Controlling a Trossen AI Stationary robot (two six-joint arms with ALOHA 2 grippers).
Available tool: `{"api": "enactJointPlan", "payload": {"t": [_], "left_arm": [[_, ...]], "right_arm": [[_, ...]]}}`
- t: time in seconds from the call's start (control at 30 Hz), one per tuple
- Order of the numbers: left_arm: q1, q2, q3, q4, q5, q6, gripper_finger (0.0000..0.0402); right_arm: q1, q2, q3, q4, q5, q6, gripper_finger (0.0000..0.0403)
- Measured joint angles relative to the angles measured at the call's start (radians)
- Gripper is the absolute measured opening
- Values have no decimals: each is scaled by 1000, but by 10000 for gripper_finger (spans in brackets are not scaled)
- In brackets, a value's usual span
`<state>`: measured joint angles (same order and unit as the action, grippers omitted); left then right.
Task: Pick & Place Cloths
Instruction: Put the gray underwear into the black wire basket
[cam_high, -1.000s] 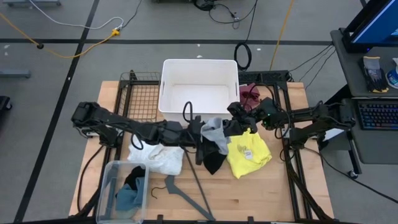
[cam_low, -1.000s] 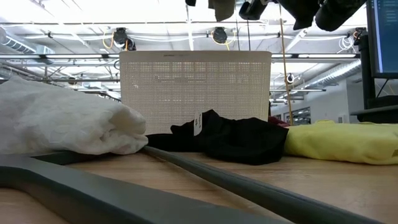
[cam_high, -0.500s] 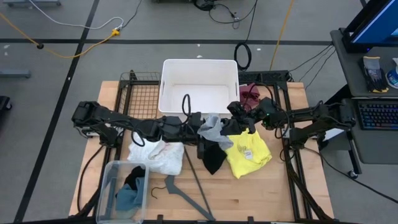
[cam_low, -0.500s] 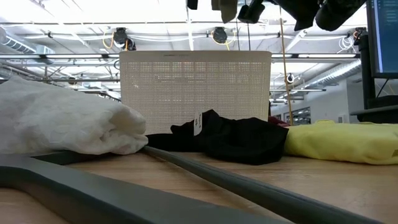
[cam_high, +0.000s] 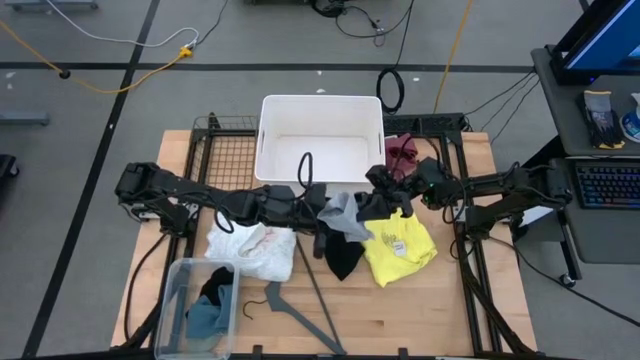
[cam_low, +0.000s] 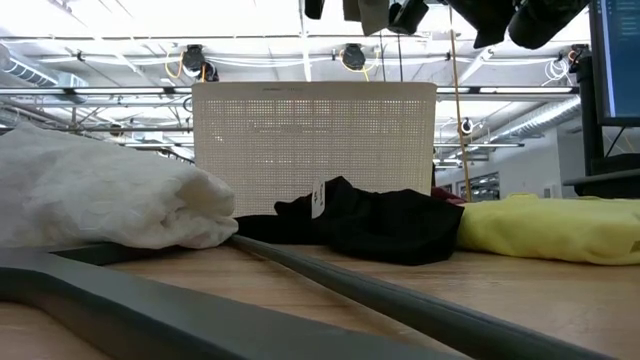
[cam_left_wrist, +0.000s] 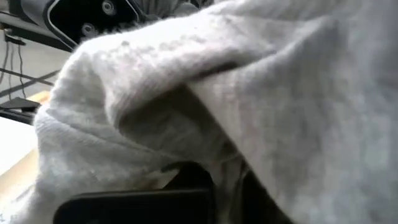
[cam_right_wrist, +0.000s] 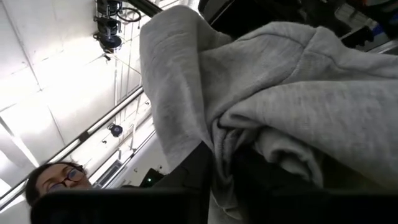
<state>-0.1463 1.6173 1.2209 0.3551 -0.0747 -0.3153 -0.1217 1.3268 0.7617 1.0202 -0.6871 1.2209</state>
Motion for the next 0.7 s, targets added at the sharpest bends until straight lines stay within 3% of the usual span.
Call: {"api": "enactJointPlan", "payload": {"t": [0.43,0.7], "left_arm": [[-34,-46,4,-192,30,-6,8],[-81,-138,2,-376,-66,-35,8]], "right_arm": [[1,4,-1,-6,-129,107,95],[1,2,-1,2,-182,109,123]]}}
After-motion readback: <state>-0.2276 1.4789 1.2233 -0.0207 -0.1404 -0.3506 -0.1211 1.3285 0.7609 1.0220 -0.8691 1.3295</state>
